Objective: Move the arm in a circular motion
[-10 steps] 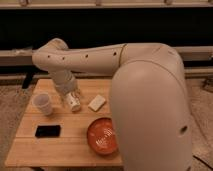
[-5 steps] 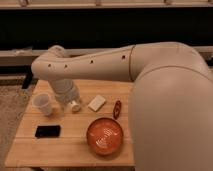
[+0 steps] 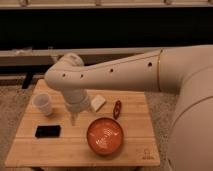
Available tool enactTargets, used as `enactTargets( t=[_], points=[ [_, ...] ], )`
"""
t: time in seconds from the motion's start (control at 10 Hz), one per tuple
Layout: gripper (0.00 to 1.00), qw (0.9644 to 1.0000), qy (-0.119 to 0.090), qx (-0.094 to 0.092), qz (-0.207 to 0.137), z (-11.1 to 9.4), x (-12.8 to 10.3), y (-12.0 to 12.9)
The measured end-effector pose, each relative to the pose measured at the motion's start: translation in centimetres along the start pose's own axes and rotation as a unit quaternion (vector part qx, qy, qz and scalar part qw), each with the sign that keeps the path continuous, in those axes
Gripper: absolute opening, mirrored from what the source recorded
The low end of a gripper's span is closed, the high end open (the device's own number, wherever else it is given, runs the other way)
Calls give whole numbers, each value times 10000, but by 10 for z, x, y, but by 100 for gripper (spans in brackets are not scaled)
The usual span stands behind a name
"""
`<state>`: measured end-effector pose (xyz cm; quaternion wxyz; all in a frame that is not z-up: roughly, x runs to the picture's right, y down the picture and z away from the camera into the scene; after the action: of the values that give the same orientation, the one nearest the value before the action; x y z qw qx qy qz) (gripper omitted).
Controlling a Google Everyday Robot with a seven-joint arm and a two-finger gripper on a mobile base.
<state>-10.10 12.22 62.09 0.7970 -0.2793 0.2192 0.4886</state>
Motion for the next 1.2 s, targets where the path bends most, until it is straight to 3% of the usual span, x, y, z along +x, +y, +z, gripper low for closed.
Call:
enactTargets(
  t=[0.3,1.2],
  points=[
    [65,10000,-29,-35,55,-3,8,17],
    [65,9998,-74,-55,155,-4,22,16]
  ],
)
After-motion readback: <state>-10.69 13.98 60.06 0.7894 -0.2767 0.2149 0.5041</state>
